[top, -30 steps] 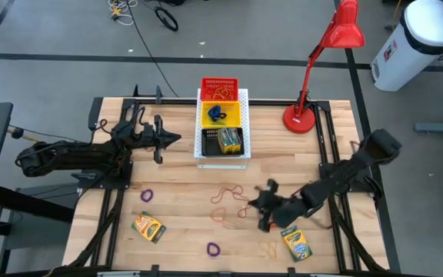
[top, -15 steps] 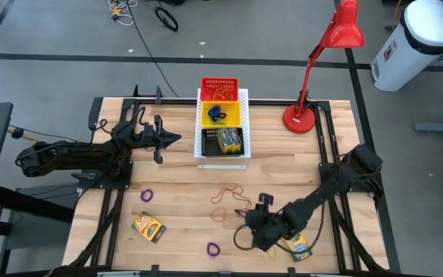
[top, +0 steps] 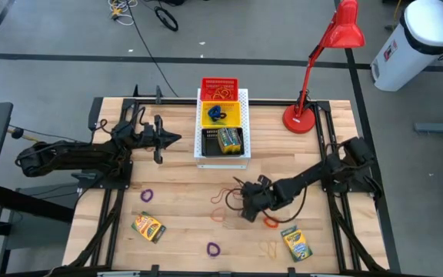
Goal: Pick & Place Office Desk Supplies
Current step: Put the red rubber band into the red bin on the shelf, then put the yellow crayon box into the black bin on the shelf
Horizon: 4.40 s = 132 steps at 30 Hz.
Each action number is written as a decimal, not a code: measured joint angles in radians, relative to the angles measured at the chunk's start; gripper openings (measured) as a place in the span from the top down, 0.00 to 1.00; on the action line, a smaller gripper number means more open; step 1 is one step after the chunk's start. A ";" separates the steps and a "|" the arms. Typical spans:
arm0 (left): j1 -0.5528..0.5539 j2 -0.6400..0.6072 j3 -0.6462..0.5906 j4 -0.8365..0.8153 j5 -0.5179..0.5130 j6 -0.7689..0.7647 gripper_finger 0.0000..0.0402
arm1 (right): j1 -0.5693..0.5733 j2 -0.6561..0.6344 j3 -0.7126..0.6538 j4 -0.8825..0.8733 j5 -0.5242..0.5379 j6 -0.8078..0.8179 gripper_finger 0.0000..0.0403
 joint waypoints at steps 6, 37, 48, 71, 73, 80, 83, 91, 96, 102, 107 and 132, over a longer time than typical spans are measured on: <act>0.000 0.000 0.000 0.000 0.000 0.000 0.97 | -0.022 0.004 -0.001 0.001 -0.031 -0.110 0.77; 0.000 0.000 0.000 0.000 0.000 0.000 0.97 | -0.430 -0.111 0.950 -0.393 0.070 -0.816 0.99; 0.000 0.000 0.000 0.000 0.000 0.000 0.97 | -0.802 -0.032 0.970 -0.316 -0.249 -0.912 1.00; 0.000 0.000 0.000 0.000 0.000 0.000 0.97 | -0.903 0.133 0.969 -0.201 -0.273 -0.969 1.00; 0.000 0.000 0.000 0.000 0.000 0.000 0.97 | -0.909 0.133 0.969 -0.191 -0.269 -0.969 1.00; 0.000 0.000 0.000 0.000 0.000 0.000 0.97 | -0.925 0.133 0.969 -0.193 -0.254 -0.991 1.00; 0.000 0.000 0.000 0.000 0.000 0.000 0.97 | -0.924 0.133 0.969 -0.193 -0.250 -0.995 1.00; 0.000 0.000 0.000 0.000 0.000 0.000 0.97 | -0.929 0.161 0.968 -0.213 -0.212 -1.015 1.00; 0.000 0.000 0.000 0.000 0.000 0.000 0.97 | -0.930 0.164 0.968 -0.214 -0.205 -1.021 0.99; 0.000 0.000 0.000 0.000 0.000 0.000 0.97 | -0.923 0.164 0.968 -0.256 -0.213 -1.013 0.90; 0.000 0.000 0.000 0.000 0.000 0.000 0.97 | -0.911 0.163 0.968 -0.299 -0.234 -1.040 0.77; 0.000 0.000 0.000 0.000 0.000 0.000 0.97 | -0.914 0.159 1.022 -0.500 -0.306 -1.150 0.74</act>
